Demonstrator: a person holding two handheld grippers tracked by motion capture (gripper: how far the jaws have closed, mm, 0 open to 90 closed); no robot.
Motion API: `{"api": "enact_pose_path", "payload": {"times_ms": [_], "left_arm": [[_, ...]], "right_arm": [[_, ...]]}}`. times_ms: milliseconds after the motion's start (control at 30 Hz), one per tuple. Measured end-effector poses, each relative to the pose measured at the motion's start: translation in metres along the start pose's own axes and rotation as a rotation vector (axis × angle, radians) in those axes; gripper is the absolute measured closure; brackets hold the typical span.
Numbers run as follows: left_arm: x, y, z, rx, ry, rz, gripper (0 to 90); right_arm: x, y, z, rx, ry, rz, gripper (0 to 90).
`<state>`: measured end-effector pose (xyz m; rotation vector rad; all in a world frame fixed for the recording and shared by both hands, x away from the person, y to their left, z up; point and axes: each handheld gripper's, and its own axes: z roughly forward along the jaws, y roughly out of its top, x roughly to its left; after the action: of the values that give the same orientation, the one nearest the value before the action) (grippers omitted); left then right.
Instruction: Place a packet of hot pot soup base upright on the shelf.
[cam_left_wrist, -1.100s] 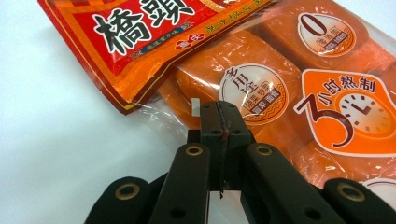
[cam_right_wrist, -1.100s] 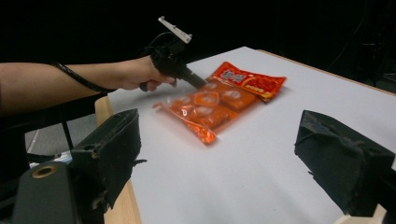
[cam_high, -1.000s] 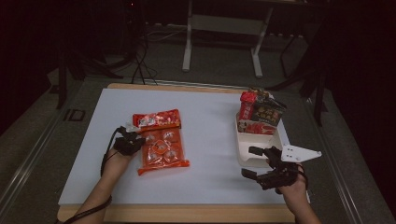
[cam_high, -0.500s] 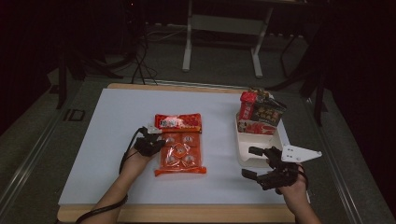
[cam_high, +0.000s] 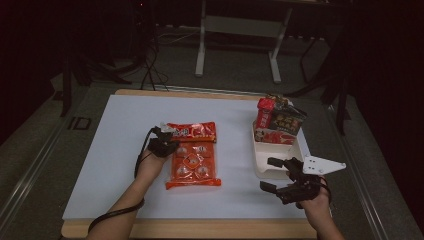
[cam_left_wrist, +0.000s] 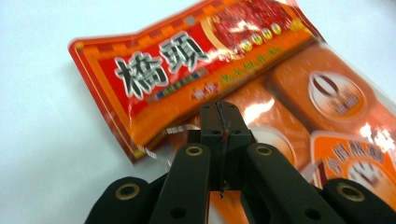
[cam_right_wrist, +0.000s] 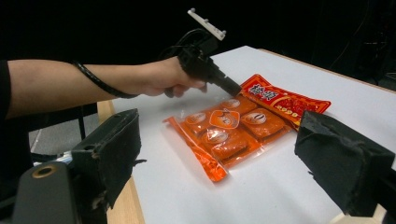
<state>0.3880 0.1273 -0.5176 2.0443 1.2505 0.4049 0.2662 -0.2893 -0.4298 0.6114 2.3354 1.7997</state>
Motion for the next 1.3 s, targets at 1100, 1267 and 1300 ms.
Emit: {"api": "enact_pose_path", "payload": {"times_ms": [1100,1267,1300], "left_arm": [[-0.018,0.01,0.027,0.059,-0.049,0.09,90.0],[-0.039,0.003,0.022,0.067,-0.099,0.127,90.0],[-0.039,0.003,0.022,0.067,-0.099,0.127,90.0]], "right_arm": [[0.002,-0.003,0.006,0.027,0.028,0.005,14.4],[0.003,-0.002,0.007,0.026,0.03,0.003,14.4],[0.003,-0.002,0.007,0.026,0.03,0.003,14.4]]}}
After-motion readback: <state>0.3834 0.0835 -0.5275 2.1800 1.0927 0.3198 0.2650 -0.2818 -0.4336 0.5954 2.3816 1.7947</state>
